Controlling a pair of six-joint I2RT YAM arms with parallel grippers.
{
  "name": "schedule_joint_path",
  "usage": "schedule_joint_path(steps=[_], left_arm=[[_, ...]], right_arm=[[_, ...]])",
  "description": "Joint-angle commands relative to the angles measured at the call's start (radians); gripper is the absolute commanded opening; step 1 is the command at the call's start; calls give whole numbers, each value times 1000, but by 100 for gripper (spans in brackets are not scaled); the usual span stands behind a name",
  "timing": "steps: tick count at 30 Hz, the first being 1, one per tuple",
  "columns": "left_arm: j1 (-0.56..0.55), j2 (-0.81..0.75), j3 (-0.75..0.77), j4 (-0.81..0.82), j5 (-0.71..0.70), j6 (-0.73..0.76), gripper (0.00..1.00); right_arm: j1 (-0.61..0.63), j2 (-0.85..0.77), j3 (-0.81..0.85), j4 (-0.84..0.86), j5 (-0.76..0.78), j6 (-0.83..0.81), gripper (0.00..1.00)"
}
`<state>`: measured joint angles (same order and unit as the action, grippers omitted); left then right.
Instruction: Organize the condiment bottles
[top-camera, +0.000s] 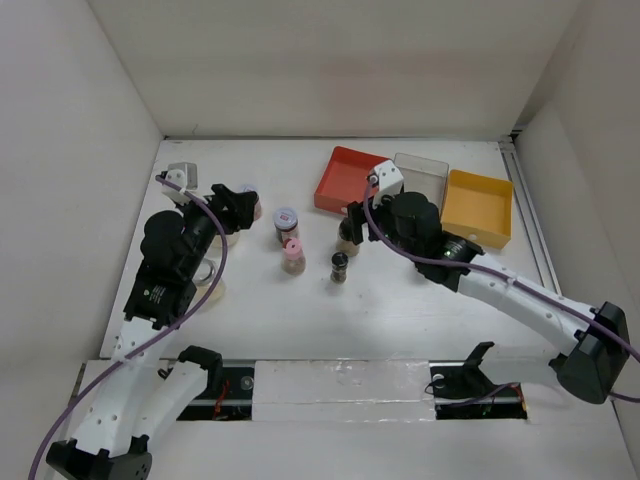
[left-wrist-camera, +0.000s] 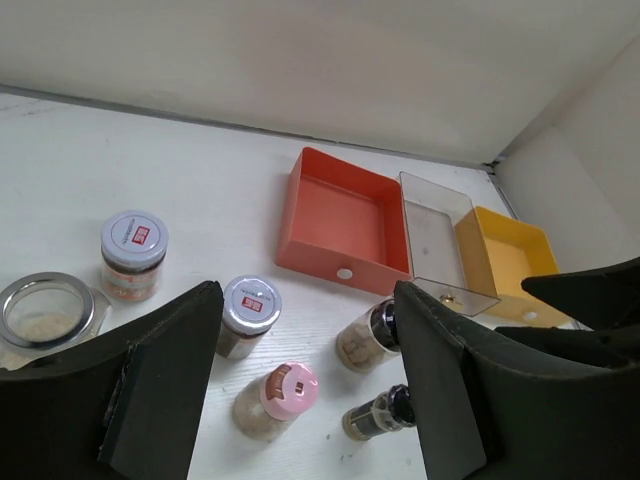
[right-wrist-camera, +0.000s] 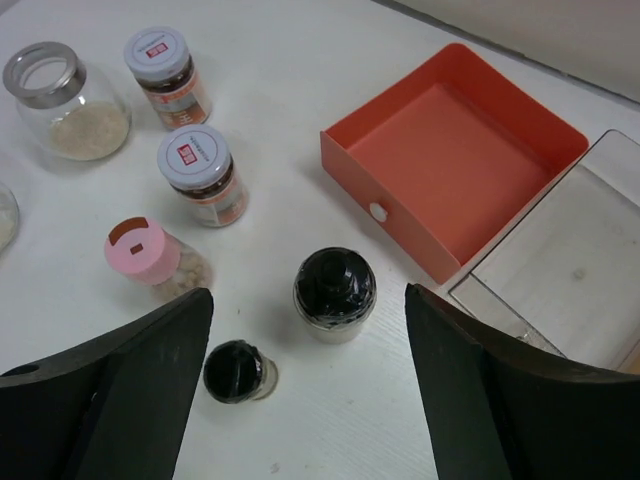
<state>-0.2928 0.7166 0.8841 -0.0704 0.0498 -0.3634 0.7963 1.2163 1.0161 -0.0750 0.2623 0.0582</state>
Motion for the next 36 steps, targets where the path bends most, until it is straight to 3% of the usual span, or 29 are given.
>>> schedule_joint_path(steps=[1,3,5,6,7,8,10,11,14,15,20,22,31,36], left_arm=[[1,-5,3,73,30,24,65],[1,-5,3,63,21,24,65],[1,6,-7,72,34,24,55],[1,6,-7,72,35,24,55],[1,20,-16,72,44,24,39],[1,20,-16,72,44,24,29],[1,32,-16,72,44,15,16],[1,32,-16,72,44,15,6],[1,32,-16,72,16,15,6],[1,32,-16,72,16,15,12],[1,53,-16,72,36,15,38],[1,53,-16,72,36,6,41],[1,73,-16,81,64,6,45],[1,73,-16,90,73,6,45]], right_arm=[[-8,18,9,47,12,28,83],[-8,34,9,47,12,28,73],[-8,55,30,47,12,28,8],[-17,55,30,47,12,28,7],[-17,66,30,47,12,28,4],[-17,75,30,47,12,28,4],[-17,75,30,47,12,38,15],[-17,75,30,47,12,38,39],[-17,86,30,47,22,38,71],[-17,110,30,47,12,38,80],[-17,181,50,47,-24,57,83],[-26,205,61,47,-24,57,83],[-65,305,81,92,-9,66,71],[-74,341,91,115,-29,66,57]])
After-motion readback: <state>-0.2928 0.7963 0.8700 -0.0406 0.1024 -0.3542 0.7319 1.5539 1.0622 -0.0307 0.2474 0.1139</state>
